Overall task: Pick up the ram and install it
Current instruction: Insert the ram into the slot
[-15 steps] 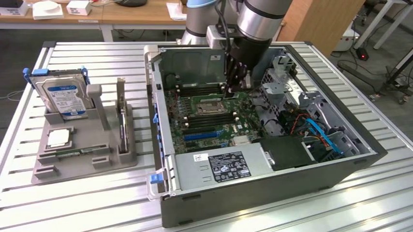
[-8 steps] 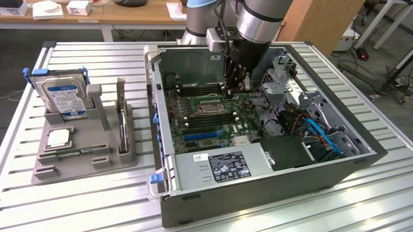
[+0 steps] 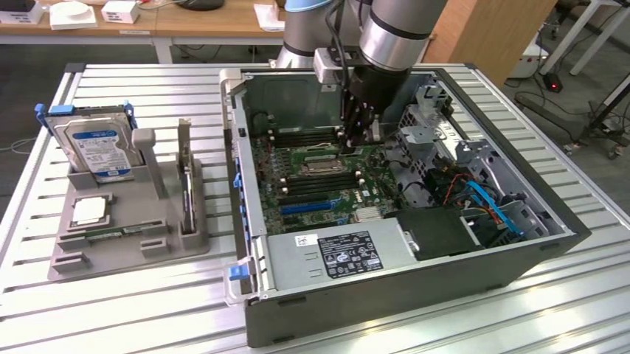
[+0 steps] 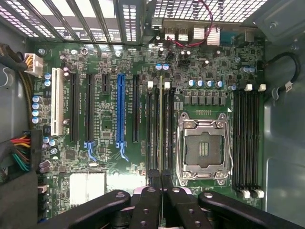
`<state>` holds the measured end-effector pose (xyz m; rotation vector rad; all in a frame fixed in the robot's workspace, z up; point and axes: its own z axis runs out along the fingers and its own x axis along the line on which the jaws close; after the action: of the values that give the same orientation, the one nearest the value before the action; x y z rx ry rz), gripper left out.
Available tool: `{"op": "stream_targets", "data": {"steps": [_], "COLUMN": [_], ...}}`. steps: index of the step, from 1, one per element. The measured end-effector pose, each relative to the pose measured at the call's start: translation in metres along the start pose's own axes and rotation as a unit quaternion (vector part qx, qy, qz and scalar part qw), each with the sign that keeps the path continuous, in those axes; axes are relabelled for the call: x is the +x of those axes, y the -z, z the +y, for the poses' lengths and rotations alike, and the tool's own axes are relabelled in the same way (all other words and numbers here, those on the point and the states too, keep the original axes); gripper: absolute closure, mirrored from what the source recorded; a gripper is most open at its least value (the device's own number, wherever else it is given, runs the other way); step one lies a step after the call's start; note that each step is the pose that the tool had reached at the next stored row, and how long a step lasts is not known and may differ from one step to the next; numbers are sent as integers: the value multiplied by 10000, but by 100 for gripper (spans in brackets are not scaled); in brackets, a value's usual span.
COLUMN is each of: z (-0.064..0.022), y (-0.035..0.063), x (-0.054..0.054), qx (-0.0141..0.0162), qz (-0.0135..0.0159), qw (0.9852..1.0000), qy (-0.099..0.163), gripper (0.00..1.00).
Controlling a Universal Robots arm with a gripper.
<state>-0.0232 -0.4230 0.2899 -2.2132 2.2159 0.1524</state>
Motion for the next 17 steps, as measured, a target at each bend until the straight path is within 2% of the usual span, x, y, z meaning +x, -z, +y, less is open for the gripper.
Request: {"op": "stream_targets", "data": {"steps": [9, 17], "z": [-4, -5], "y": [-67, -74], "x": [5, 5], "qx": [0, 0], "qz": [1, 0], "qw": [10000, 10000], "qy": [0, 0], "gripper": [89, 89]}}
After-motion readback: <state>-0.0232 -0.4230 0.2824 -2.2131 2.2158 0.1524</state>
